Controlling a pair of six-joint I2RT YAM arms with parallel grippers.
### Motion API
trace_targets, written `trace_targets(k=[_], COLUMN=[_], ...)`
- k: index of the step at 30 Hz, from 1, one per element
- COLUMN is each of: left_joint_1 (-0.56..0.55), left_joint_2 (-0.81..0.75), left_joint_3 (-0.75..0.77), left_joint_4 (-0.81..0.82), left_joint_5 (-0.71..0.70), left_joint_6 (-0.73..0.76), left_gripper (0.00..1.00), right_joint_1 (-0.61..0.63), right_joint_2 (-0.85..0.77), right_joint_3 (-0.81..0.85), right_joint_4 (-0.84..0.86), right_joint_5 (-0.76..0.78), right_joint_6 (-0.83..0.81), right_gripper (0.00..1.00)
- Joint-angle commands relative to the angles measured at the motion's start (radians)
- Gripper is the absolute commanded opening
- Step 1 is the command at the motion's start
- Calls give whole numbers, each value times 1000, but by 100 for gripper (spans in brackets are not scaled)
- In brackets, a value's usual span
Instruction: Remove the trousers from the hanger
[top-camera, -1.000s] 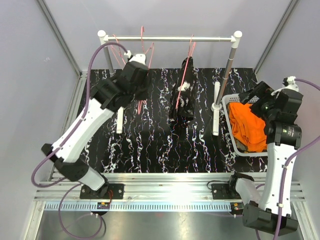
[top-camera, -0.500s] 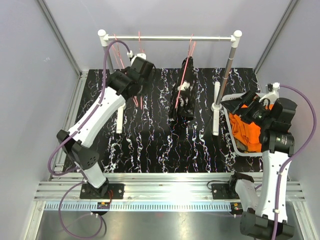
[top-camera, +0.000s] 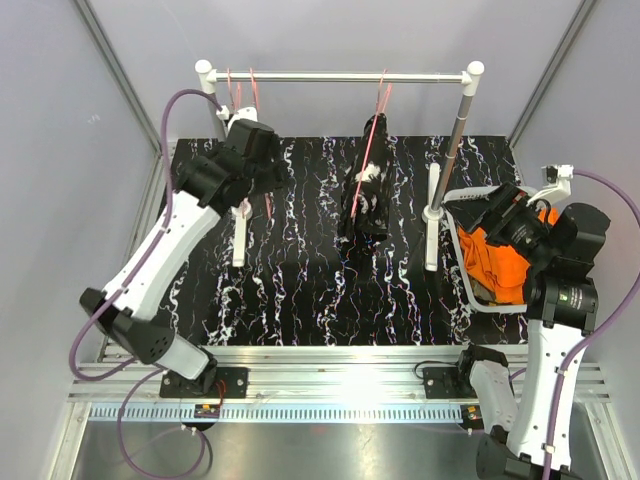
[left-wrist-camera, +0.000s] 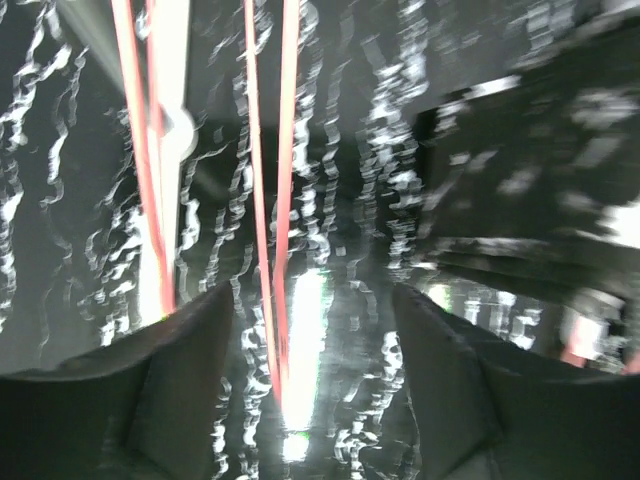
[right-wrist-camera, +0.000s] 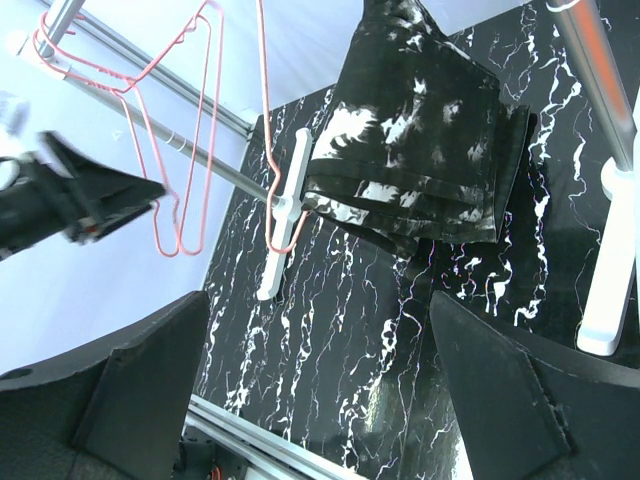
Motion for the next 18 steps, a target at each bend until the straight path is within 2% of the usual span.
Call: trace_targets(k=[1, 2, 3, 6, 8, 9, 13, 18], left_joint_1=[-44, -79, -96, -177, -229, -245, -336, -372], left_joint_2=[-131, -174, -193, -240, -248, -244, -186, -95], left_joint_3=[-10, -15, -9, 8, 17, 20, 62, 77], left_joint_4=[112, 123, 130, 152, 193, 210, 230, 299], left_joint_5=[17, -21, -38, -105, -81, -63, -29, 109], left_joint_6=[-14, -18, -18, 5, 40, 57, 123, 207], left_gripper=[73, 82, 85, 94, 94, 99, 99, 99], right_joint_1=[0, 0, 1, 0, 1, 0, 0, 0], right_joint_2=[-5, -7, -13, -16, -19, -25, -51, -117], right_joint_3=[39, 45, 45, 51, 48, 45, 46, 43], right_joint_4=[-27, -33, -34, -39, -25, -19, -10, -4], right_joint_5=[14, 16, 22, 30, -4, -18, -71, -96], right_joint_6=[-15, -23, -23, -17, -3, 3, 17, 20], right_gripper=[100, 100, 100, 99, 100, 99, 100, 99])
